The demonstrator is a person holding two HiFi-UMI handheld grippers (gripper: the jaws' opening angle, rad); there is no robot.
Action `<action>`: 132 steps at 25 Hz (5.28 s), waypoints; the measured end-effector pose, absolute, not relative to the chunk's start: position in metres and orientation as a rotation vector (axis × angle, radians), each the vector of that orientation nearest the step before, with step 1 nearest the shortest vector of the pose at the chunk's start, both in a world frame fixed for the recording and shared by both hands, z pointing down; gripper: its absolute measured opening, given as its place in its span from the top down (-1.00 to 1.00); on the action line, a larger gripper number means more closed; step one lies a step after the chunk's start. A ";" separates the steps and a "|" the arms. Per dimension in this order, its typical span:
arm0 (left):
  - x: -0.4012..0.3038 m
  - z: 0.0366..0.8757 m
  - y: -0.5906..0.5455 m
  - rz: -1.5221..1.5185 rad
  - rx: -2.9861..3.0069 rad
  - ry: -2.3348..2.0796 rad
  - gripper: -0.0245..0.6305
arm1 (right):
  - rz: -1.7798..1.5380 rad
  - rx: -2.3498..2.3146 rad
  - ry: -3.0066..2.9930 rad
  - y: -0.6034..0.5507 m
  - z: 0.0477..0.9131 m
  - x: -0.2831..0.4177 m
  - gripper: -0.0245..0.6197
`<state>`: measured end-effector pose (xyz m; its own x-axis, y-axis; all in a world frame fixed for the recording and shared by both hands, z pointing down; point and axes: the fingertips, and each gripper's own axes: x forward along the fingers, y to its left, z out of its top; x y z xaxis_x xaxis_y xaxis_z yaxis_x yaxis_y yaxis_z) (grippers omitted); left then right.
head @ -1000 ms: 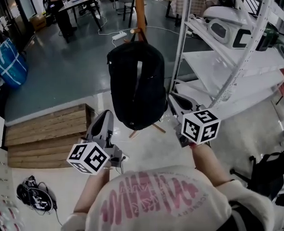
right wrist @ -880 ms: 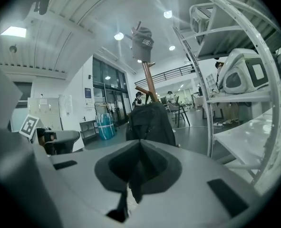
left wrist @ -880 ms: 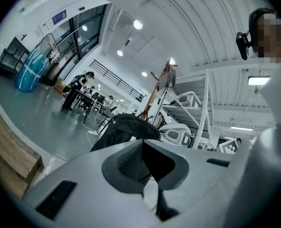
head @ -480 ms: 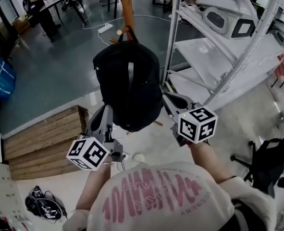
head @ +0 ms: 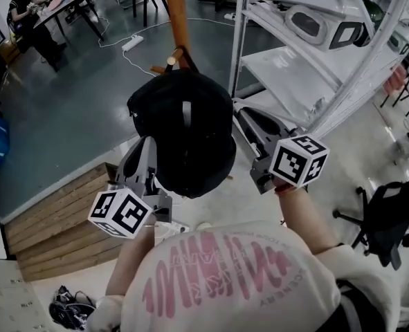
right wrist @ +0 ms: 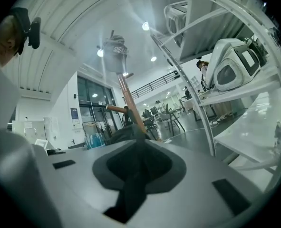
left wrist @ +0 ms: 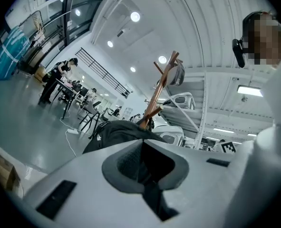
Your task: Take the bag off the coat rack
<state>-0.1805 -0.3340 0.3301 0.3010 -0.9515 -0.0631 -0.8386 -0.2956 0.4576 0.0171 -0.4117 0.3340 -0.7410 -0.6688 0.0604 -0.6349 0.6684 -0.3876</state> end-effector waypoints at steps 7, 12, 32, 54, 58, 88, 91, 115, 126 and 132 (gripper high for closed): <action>-0.201 0.325 -0.355 -0.480 2.272 -1.584 0.92 | -0.561 -1.051 2.702 -0.426 0.311 0.002 0.26; -0.213 0.329 -0.359 -0.474 2.284 -1.573 0.92 | -0.508 -1.034 2.692 -0.427 0.310 -0.013 -0.29; -0.250 0.354 -0.370 -0.460 2.222 -1.602 0.91 | -0.515 -1.223 2.916 -0.451 0.384 -0.049 -0.39; -0.240 0.357 -0.393 -0.346 2.396 -1.561 0.34 | -0.406 -1.388 2.994 -0.475 0.398 -0.035 0.17; -0.238 0.364 -0.402 -0.285 2.402 -1.612 0.05 | -0.424 -1.362 2.993 -0.474 0.398 -0.037 0.14; -0.208 0.383 -0.461 -0.065 2.529 -1.552 -0.18 | -0.483 -1.296 2.986 -0.472 0.402 -0.038 0.04; -0.213 0.384 -0.460 -0.091 2.503 -1.555 0.08 | -0.477 -1.315 2.983 -0.474 0.403 -0.037 0.07; -0.203 0.390 -0.439 -0.119 2.474 -1.425 0.41 | -0.356 -1.522 3.049 -0.472 0.409 -0.033 0.49; -0.198 0.387 -0.432 -0.121 2.436 -1.409 0.50 | -0.373 -1.528 3.081 -0.463 0.403 -0.036 0.58; -0.195 0.383 -0.429 -0.145 2.441 -1.392 0.53 | -0.363 -1.534 3.087 -0.460 0.397 -0.034 0.59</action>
